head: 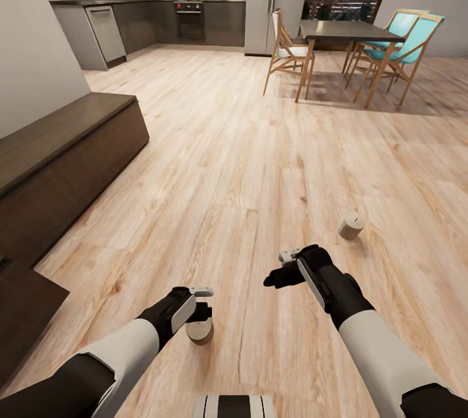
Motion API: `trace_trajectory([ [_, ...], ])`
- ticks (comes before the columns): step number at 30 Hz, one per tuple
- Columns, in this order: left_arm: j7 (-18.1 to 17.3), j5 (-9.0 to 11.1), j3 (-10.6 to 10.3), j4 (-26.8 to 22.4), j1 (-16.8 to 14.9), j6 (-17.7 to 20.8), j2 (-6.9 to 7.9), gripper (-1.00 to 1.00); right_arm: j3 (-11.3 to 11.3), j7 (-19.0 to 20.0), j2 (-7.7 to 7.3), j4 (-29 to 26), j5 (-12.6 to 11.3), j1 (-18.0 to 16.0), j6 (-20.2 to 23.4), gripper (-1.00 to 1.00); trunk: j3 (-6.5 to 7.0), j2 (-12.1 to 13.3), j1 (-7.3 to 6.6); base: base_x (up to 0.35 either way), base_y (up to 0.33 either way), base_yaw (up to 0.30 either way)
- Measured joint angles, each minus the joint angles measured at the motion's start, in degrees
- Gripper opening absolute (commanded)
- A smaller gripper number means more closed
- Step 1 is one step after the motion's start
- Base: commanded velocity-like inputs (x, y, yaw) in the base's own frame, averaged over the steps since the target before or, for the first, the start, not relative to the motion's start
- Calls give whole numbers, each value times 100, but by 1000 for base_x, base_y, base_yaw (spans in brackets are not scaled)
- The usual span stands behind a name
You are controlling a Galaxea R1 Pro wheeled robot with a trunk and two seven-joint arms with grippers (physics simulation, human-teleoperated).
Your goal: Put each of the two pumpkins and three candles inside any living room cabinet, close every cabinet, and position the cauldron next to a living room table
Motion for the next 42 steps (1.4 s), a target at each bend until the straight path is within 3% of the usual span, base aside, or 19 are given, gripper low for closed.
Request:
trace_trajectory([
  [16,0,0,0,-1,-1,-5,0,100,-1,0,-3,0,0,0,0,100,0,0,1,11,0,0],
  [29,-5,10,7,-25,-2,-5,0,100,3,1,12,0,1,5,-1,100,-288,-17,35,0,0,0],
  [42,-10,9,8,-27,-1,-5,0,100,6,0,16,-1,0,7,1,100,-288,-18,33,39,-23,0],
])
